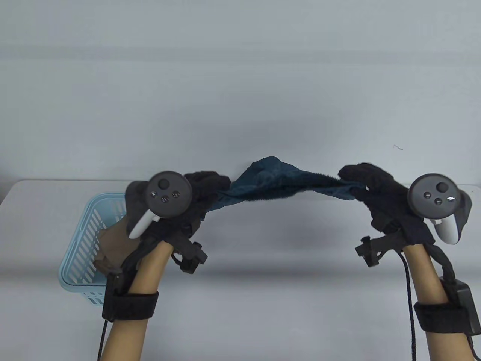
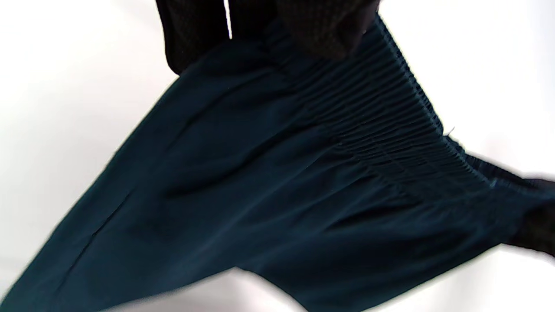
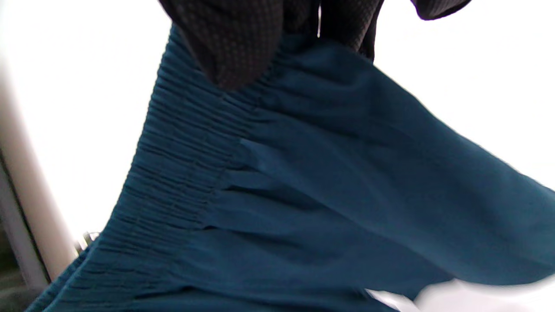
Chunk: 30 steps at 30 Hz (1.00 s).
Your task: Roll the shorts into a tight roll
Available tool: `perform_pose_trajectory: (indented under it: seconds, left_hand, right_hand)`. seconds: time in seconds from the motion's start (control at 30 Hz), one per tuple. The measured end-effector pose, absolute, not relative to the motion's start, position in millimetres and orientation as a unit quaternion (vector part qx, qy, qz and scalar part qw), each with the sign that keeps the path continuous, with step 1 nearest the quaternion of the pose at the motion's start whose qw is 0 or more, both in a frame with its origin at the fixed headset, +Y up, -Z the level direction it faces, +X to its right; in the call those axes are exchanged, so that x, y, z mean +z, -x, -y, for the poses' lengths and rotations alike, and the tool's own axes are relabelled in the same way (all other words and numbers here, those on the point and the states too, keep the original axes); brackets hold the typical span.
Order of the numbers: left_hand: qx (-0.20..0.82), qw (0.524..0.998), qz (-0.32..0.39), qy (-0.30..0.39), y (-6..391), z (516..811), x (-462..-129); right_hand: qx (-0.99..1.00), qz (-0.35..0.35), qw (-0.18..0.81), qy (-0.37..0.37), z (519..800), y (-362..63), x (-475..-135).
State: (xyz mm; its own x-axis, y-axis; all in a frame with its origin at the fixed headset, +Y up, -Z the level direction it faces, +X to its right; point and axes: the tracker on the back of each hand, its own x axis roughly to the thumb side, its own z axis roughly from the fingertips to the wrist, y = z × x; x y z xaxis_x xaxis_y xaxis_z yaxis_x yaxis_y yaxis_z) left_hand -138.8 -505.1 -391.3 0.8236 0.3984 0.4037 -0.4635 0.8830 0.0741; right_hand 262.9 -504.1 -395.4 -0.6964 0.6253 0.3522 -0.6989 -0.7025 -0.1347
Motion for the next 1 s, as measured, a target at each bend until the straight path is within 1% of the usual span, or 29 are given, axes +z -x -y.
perform_pose_trajectory:
  seconds: [0.07, 0.1, 0.13, 0.2, 0.23, 0.27, 0.37, 0.4, 0.47, 0.57, 0.63, 0.7, 0.8, 0.9, 0.97, 1.0]
  left_hand:
    - [0.173, 0.966, 0.189, -0.042, 125.3, 555.4, -391.8]
    - [0.156, 0.969, 0.190, -0.027, 120.4, 572.7, -391.6]
    - [0.133, 0.972, 0.195, -0.001, 112.7, 599.6, -390.3]
    - [0.097, 0.974, 0.202, 0.038, 102.6, 637.7, -386.5]
    - [0.081, 0.973, 0.207, 0.055, 98.8, 652.7, -384.2]
    - [0.063, 0.973, 0.212, 0.072, 94.5, 671.3, -380.5]
    - [0.030, 0.967, 0.228, 0.111, 87.4, 706.1, -370.8]
    - [0.023, 0.965, 0.232, 0.121, 86.2, 713.6, -368.0]
    - [0.017, 0.960, 0.240, 0.144, 85.2, 727.8, -361.4]
    - [0.021, 0.954, 0.250, 0.162, 88.0, 740.0, -356.5]
    - [0.027, 0.953, 0.241, 0.180, 91.2, 745.0, -355.4]
    - [0.045, 0.952, 0.240, 0.186, 94.3, 749.4, -354.0]
    - [0.076, 0.945, 0.253, 0.191, 97.4, 755.0, -351.5]
    - [0.084, 0.929, 0.265, 0.243, 99.5, 758.2, -348.8]
    - [0.084, 0.919, 0.272, 0.273, 100.4, 759.9, -347.9]
    - [0.084, 0.914, 0.272, 0.289, 101.0, 761.5, -347.6]
  right_hand:
    - [0.928, 0.079, 0.341, -0.129, 554.9, -263.1, -398.2]
    - [0.932, 0.062, 0.335, -0.126, 572.3, -263.0, -398.4]
    - [0.937, 0.034, 0.326, -0.123, 601.9, -262.5, -398.0]
    - [0.942, 0.001, 0.314, -0.120, 636.8, -262.0, -394.8]
    - [0.943, -0.012, 0.309, -0.119, 650.2, -261.7, -392.8]
    - [0.946, -0.034, 0.300, -0.119, 669.6, -261.1, -389.0]
    - [0.951, -0.076, 0.270, -0.128, 703.9, -258.1, -379.5]
    - [0.954, -0.085, 0.255, -0.133, 713.1, -256.6, -376.0]
    - [0.957, -0.108, 0.223, -0.151, 728.8, -252.8, -367.8]
    - [0.957, -0.123, 0.204, -0.164, 742.8, -250.0, -359.6]
    - [0.958, -0.141, 0.187, -0.168, 746.1, -250.0, -356.9]
    - [0.959, -0.145, 0.175, -0.171, 749.2, -250.4, -354.0]
    - [0.959, -0.162, 0.158, -0.171, 753.4, -250.2, -351.9]
    - [0.959, -0.180, 0.130, -0.175, 757.3, -249.1, -349.7]
    - [0.956, -0.204, 0.117, -0.178, 759.0, -248.4, -348.4]
    - [0.950, -0.227, 0.111, -0.181, 760.0, -248.0, -347.7]
